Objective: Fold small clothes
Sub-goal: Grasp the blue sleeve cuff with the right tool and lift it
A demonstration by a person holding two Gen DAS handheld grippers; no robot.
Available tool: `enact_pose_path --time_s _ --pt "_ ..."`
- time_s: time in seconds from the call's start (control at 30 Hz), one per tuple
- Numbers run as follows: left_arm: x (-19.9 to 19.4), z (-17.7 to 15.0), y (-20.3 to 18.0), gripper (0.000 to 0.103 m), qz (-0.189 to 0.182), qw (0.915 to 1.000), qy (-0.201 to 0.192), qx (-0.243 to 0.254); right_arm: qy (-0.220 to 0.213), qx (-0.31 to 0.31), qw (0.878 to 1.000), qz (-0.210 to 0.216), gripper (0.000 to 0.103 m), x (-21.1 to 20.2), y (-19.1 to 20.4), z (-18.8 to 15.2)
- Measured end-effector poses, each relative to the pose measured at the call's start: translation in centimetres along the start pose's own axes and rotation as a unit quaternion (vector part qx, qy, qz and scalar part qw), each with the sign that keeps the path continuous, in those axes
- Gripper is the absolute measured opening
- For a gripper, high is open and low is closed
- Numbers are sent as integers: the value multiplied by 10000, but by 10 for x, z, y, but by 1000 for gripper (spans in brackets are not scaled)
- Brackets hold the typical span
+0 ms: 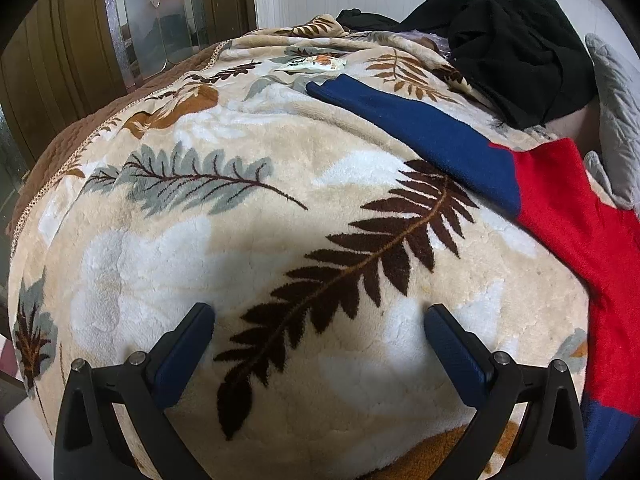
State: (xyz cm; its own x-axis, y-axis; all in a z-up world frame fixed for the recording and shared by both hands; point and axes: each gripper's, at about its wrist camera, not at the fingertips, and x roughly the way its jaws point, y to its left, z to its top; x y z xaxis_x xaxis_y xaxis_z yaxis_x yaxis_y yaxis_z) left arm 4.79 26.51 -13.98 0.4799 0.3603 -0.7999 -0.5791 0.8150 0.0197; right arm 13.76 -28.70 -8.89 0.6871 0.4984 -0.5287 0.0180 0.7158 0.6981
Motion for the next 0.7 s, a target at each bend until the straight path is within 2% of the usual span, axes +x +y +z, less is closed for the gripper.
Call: enact_pose_path --time_s 0.07,0.13,0.17,0.23,0.33,0.37,0.5,0.57,0.6,0.67,0.7 --pt "0 0 -1 103 27 10000 -6 14 -492 493 9974 -155 72 -41 -44 18" --pt "0 0 -2 103 37 10000 -9 17 -1080 838 9895 -461 72 -88 -88 41" --pt "1 0 -2 103 51 10000 -12 25 -1379 1212 9812 -597 72 -118 -121 53" --pt "1 -1 -4 103 84 10000 -18 42 -1769 1795 9632 -932 72 -152 -173 73" --pt "2 -1 -4 103 101 9999 -27 54 -2005 2345 9438 -1181 72 -167 -231 101" --pt "2 -1 -4 103 100 9999 -30 52 -1998 2424 9419 -1191 71 -175 -247 108" --pt "2 -1 -5 103 113 9999 -36 60 -2073 2335 9392 -1427 67 -153 -253 128" --pt "2 -1 -4 103 111 9999 -35 60 -1948 2267 9390 -1701 46 -140 -252 133" --pt "2 -1 -4 103 103 9999 -36 53 -1708 2340 9350 -2046 40 -129 -254 136" --pt "2 -1 -5 103 97 9999 -39 49 -1737 2367 9300 -2210 37 -124 -250 135" --pt "2 -1 -5 103 95 9999 -40 48 -1742 2327 9303 -2238 31 -122 -247 138"
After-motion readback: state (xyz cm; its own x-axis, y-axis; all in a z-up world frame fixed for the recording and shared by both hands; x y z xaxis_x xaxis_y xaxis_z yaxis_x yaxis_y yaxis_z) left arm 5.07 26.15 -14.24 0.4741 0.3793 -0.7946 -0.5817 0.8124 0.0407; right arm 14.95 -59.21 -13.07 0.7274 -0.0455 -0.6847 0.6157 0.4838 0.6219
